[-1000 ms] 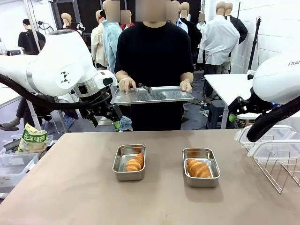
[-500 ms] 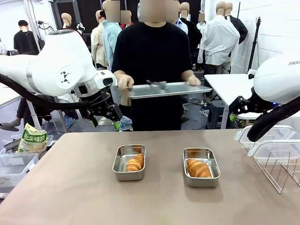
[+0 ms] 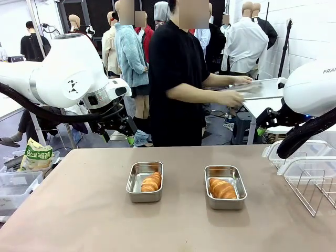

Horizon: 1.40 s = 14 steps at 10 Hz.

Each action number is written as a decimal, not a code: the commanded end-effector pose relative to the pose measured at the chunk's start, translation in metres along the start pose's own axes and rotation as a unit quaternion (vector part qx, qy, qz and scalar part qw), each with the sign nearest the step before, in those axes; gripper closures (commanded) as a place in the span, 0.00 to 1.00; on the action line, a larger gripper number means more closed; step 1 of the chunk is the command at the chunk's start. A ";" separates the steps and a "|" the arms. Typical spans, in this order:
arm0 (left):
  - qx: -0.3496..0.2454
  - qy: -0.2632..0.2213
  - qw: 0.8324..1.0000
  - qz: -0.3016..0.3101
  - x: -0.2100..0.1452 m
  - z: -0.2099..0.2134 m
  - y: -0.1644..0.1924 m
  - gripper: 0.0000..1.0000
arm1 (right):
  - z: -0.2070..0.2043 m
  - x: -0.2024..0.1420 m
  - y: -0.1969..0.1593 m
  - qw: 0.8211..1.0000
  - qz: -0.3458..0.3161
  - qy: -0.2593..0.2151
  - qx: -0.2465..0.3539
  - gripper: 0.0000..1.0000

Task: Place the bread in airtight containers.
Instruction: Pick up one Airtight Container lid and hand it to the human.

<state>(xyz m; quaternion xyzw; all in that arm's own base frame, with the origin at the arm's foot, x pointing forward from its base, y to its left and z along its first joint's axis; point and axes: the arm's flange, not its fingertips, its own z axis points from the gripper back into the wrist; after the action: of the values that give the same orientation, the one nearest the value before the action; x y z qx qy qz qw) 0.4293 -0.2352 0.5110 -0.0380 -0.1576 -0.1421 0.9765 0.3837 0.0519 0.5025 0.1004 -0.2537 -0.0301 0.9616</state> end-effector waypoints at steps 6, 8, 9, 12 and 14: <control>0.000 0.000 1.000 0.005 0.000 0.000 0.001 0.00 | 0.000 0.000 0.001 1.000 -0.001 0.000 -0.003 0.00; 0.000 0.000 1.000 0.005 0.000 0.000 0.001 0.00 | 0.000 0.000 0.001 1.000 -0.001 0.000 -0.003 0.00; 0.000 0.000 1.000 0.005 0.000 0.000 0.001 0.00 | 0.000 0.000 0.001 1.000 -0.001 0.000 -0.003 0.00; 0.000 0.000 1.000 0.005 0.000 0.000 0.001 0.00 | 0.000 0.000 0.001 1.000 -0.001 0.000 -0.003 0.00; 0.000 0.000 1.000 0.005 0.000 0.000 0.001 0.00 | 0.000 0.000 0.001 1.000 -0.001 0.000 -0.003 0.00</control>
<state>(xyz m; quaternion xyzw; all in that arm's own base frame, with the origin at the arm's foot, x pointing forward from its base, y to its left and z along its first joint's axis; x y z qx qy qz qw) 0.4293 -0.2352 0.5110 -0.0380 -0.1576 -0.1421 0.9765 0.3837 0.0519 0.5025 0.1003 -0.2537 -0.0301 0.9616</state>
